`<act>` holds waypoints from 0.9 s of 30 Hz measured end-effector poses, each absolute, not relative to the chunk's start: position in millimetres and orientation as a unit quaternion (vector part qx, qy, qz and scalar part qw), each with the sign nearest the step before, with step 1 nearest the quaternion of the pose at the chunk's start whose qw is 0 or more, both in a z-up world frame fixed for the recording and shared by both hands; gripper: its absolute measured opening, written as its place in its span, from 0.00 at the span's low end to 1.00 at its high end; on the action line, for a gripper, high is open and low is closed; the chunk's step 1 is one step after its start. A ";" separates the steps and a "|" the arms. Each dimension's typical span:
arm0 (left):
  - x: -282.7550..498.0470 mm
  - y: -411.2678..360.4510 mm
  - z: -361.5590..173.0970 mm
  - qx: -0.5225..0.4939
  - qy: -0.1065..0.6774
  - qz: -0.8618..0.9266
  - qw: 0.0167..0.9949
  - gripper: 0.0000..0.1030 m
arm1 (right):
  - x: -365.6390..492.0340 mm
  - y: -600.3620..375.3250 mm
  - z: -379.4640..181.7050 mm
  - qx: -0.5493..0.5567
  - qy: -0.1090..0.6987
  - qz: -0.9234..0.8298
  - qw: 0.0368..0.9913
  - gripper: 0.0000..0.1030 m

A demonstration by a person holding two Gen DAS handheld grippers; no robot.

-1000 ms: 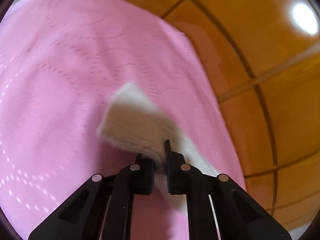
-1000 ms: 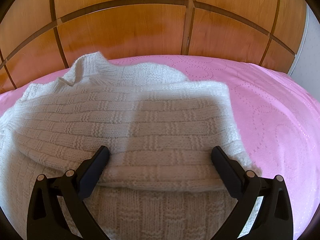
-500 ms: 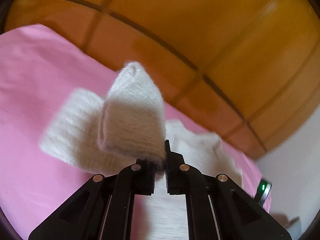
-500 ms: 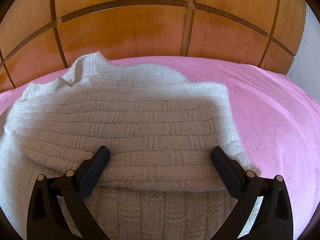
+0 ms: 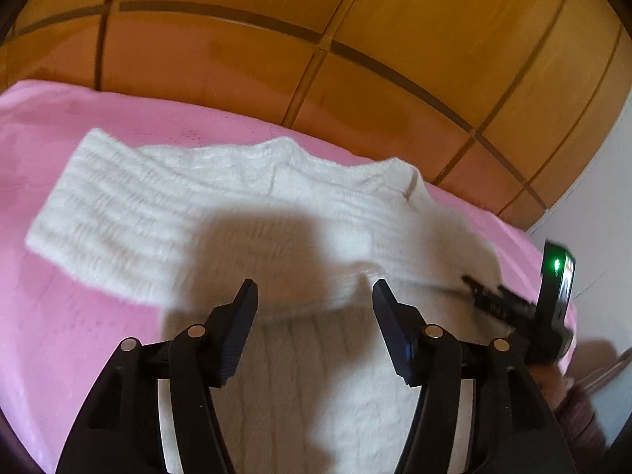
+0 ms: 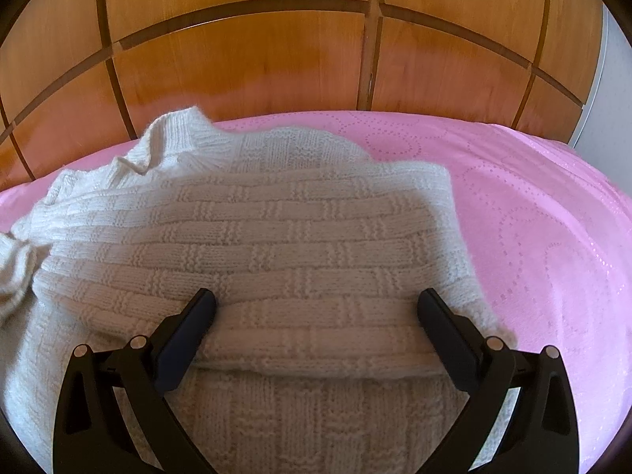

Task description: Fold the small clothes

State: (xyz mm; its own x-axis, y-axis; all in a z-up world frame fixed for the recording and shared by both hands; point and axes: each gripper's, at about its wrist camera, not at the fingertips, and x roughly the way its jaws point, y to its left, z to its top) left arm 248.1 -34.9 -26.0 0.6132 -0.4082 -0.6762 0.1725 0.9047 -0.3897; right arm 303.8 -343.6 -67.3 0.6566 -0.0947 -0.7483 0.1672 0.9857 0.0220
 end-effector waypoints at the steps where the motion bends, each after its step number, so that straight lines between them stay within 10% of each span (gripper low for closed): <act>1: 237.7 -32.7 -29.5 -0.134 0.404 -0.158 0.891 0.58 | 304.1 -345.0 -65.3 0.048 0.410 -0.070 0.908 0.98; 16: 206.1 -12.2 -65.8 -0.156 0.398 -0.157 0.890 0.58 | 309.4 -194.5 -51.3 0.224 0.473 0.193 0.830 0.82; 21: 205.0 -12.4 -67.1 -0.156 0.393 -0.158 0.892 0.58 | 318.6 -164.1 -41.2 0.164 0.484 0.189 0.838 0.06; 27: 200.0 -9.2 -67.3 -0.162 0.391 -0.160 0.892 0.58 | 299.4 -173.6 35.3 0.113 0.374 0.188 0.901 0.06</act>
State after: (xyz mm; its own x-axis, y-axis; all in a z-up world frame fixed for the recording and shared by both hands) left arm 200.0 -9.2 -67.3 0.6434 -0.4120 -0.6453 0.1588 0.8963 -0.4140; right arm 299.4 -173.6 35.3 0.6502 0.4229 -0.6311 -0.2537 0.9039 0.3443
